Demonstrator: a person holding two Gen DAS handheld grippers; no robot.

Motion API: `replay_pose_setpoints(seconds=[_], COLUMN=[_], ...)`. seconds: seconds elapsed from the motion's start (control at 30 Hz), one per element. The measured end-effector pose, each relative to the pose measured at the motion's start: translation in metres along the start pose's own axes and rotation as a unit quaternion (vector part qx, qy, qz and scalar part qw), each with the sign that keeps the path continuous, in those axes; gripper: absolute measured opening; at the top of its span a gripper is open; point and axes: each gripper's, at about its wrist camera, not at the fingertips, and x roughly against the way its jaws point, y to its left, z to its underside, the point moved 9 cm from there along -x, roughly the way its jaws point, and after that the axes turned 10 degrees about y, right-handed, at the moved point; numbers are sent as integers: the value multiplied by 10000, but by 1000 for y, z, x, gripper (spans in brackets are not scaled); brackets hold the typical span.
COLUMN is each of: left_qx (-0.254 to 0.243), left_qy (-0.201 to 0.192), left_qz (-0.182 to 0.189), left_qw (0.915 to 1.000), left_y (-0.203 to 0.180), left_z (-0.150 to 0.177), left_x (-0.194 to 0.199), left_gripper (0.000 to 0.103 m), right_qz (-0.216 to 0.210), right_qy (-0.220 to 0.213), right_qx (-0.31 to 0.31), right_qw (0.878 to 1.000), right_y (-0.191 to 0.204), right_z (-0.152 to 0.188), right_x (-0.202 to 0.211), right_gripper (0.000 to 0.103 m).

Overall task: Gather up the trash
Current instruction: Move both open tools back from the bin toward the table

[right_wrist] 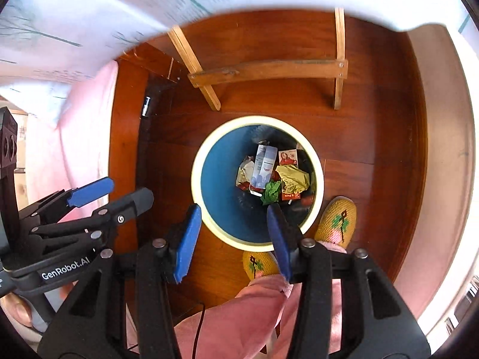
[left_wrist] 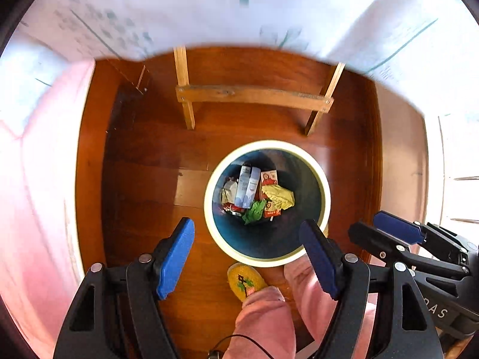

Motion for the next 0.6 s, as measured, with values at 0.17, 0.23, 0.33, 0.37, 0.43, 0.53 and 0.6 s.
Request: replay_pose_setpoints(seconds=[0.17,0.23,0.33,0.37,0.43,0.53,0.6], left_qx=[105,168,132,93,-52,-304,-438], left_qy=[-164,-288,-501,-570,-744,-1060,-1234], left_qz=[-22,38,137,143,101,-63,-113], left_qw=[9998,9994,9986,9982,9972,9939,9913], left_y=[0,0,-2,-4,-8,-14,-16], left_z=[10,13,17,18,19,19,17], left_x=[70,105,161,179,218,274,308], left_gripper=[75,75,75,75,75,75,75], right_qz=[64,199,379,422,435,470,444], right_qy=[-73,-60,-173,-237,-384,-688,-973], right_qx=[11,12,-39,-73,-167,-308,-355], right_qw=[10000,9998,9991,9988,9982,9960,9936], right_y=[18,25,36,39,46,55,64], right_z=[10,15,20,21,24,25,24], right_x=[52,78,125,142,177,232,270], right_gripper=[43,43,43,43,43,43,43])
